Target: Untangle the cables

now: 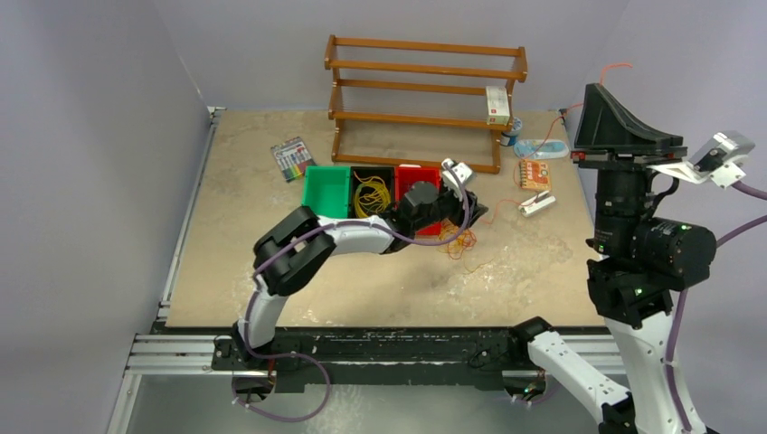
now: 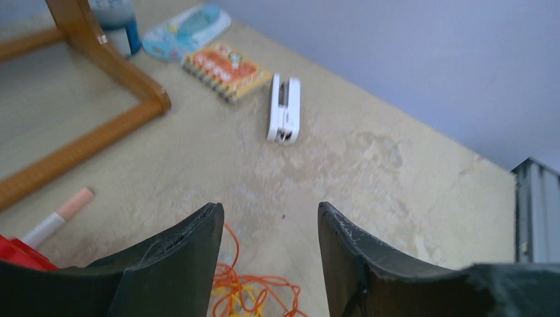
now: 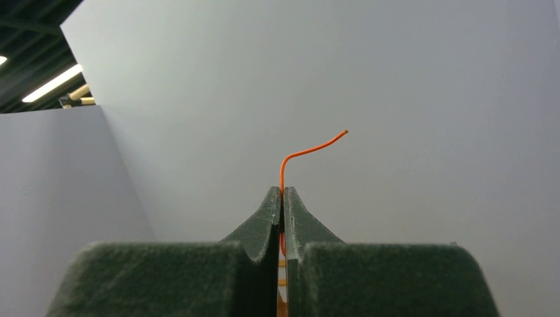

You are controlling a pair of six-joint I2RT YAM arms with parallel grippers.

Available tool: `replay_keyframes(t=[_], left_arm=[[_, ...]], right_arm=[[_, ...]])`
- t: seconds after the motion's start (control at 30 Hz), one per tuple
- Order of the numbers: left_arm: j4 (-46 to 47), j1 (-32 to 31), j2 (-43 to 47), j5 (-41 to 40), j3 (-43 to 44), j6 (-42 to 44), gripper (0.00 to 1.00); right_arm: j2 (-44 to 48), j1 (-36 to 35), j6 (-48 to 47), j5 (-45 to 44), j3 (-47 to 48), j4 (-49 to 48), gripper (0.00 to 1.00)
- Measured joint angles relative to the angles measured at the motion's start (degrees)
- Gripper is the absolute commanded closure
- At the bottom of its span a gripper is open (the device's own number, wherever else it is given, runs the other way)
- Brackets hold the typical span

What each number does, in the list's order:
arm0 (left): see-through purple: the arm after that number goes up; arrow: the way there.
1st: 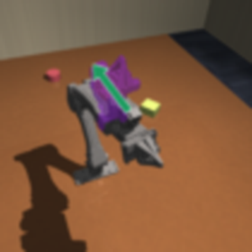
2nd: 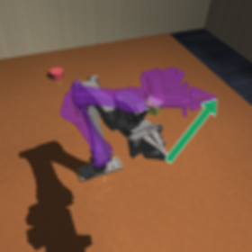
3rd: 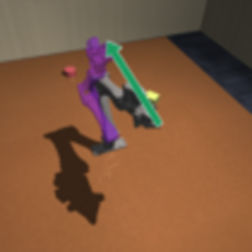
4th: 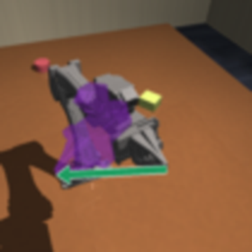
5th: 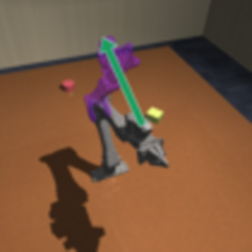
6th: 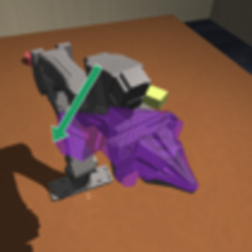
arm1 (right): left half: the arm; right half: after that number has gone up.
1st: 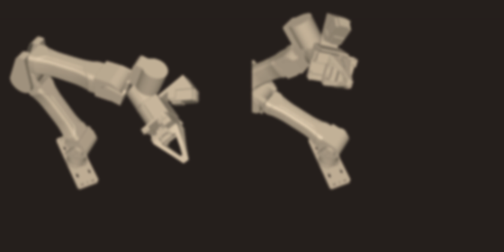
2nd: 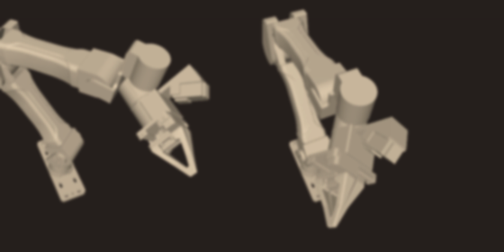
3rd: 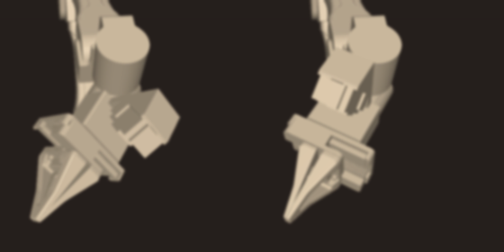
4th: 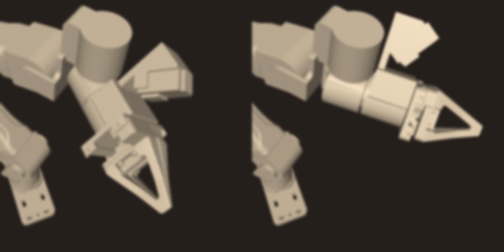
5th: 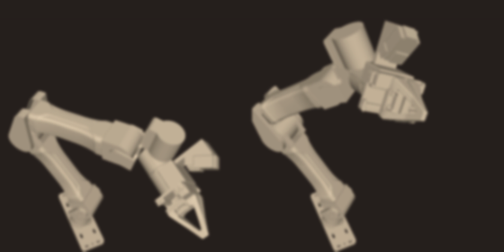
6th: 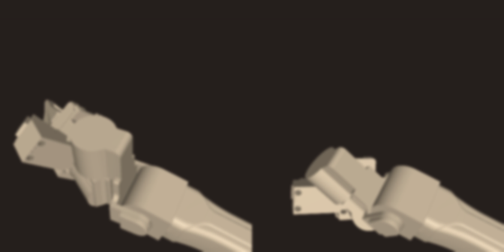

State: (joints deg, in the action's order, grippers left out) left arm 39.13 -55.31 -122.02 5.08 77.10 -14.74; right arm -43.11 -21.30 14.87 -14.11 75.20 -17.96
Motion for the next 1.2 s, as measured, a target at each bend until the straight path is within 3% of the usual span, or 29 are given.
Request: replay_keyframes(t=[0.37, 0.7, 0.93, 1.2], left_arm=[[-2.03, 0.00, 19.39, -4.76, -9.03, 5.31, 0.38], [-9.92, 0.70, 36.65, -11.28, -23.34, 8.52, 0.32], [-7.30, 1.31, 48.09, -11.30, -24.35, 9.68, 0.27], [-7.65, 2.10, 52.30, -11.82, -24.35, 9.60, 0.24]], right_arm=[[-2.08, 0.00, -1.68, -0.68, -1.22, 2.38, 1.00], [-7.32, 0.00, -2.32, 8.37, -1.79, 4.15, 1.00], [-11.52, 0.00, -1.57, 15.91, -4.17, 3.04, 1.00], [-18.08, 0.00, 3.17, 26.56, -7.61, -3.39, 1.00]])
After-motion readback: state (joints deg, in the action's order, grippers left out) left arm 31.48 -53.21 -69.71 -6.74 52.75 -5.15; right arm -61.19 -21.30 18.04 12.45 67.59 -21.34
